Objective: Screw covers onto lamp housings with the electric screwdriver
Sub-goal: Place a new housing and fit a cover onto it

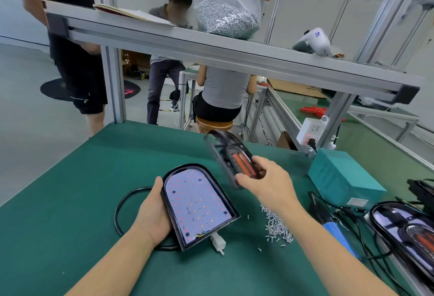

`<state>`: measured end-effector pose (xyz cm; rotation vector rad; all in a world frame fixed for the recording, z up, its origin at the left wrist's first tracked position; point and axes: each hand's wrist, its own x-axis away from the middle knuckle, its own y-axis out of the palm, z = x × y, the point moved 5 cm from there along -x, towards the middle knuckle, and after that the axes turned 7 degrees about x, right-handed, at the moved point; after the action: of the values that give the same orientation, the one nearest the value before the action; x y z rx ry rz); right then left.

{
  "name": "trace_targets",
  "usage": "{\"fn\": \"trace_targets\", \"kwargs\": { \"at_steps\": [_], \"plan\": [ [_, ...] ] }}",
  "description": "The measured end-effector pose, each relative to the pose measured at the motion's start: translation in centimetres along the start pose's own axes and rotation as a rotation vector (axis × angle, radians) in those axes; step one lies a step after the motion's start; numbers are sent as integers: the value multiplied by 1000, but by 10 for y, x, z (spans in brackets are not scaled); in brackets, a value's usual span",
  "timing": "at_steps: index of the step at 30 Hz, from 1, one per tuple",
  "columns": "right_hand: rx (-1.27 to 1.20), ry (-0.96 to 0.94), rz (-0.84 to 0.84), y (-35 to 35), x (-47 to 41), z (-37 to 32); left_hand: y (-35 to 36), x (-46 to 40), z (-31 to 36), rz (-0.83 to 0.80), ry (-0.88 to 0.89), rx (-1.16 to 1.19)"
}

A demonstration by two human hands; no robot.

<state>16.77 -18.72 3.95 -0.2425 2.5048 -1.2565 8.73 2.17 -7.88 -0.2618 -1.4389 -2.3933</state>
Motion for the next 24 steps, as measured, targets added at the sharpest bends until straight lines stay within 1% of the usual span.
{"fn": "trace_targets", "kwargs": {
  "at_steps": [4, 8, 13, 24],
  "plan": [
    [238, -179, -7, 16, 44, -50, -2, 0, 0, -7, 18, 16],
    [385, -204, -17, 38, 64, -60, -1, 3, 3, -52, 39, 54],
    [413, -206, 16, 59, 73, -59, -5, 10, 7, -85, 67, 66],
    [447, -165, -39, 83, 85, -51, -2, 22, 6, -98, 77, 62]
  ]
}}
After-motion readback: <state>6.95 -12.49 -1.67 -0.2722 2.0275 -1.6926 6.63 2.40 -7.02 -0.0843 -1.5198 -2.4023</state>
